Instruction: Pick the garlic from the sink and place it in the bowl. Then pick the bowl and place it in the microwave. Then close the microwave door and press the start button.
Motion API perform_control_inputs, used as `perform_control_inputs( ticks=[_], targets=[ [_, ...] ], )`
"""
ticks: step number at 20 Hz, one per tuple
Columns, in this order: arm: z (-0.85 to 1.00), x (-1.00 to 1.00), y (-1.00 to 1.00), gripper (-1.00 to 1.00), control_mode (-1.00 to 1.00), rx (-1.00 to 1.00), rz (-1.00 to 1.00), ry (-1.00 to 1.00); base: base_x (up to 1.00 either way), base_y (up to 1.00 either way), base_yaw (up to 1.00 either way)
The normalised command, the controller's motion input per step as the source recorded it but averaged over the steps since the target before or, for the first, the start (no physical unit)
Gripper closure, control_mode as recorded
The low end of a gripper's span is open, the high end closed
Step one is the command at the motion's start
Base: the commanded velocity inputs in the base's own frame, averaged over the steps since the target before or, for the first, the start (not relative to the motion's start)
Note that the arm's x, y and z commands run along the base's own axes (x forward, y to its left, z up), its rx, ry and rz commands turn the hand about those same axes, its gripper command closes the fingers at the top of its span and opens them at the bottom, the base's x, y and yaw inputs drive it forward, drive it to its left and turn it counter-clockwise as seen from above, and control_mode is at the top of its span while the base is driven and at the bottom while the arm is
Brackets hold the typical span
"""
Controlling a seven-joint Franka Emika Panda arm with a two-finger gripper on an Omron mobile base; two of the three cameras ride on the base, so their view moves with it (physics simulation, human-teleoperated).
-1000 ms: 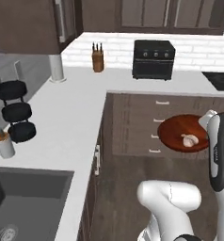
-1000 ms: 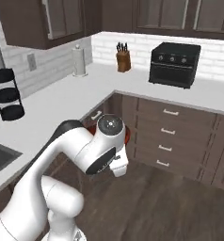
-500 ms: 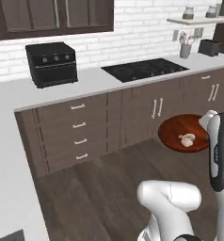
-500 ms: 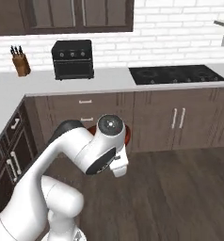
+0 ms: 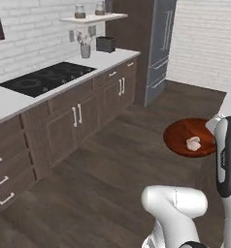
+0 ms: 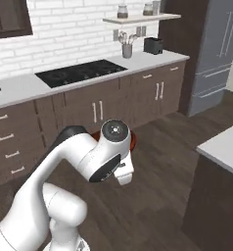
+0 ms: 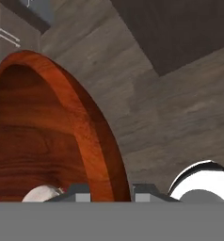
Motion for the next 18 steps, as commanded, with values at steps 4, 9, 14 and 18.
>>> perform_control_inputs(
  ticks=[4, 9, 14, 18],
  targets=[
    [0.0, 0.0, 0.0, 1.0, 1.0, 0.0, 0.0, 0.0, 0.28, -0.16, -0.8],
    [0.0, 0.0, 0.0, 1.0, 1.0, 0.0, 0.0, 0.0, 0.29, -0.18, -0.79],
    [0.0, 0.0, 0.0, 1.0, 1.0, 0.0, 0.0, 0.0, 0.36, -0.17, -0.79],
    [0.0, 0.0, 0.0, 1.0, 1.0, 0.0, 0.0, 0.0, 0.52, -0.14, -0.77]
  ],
)
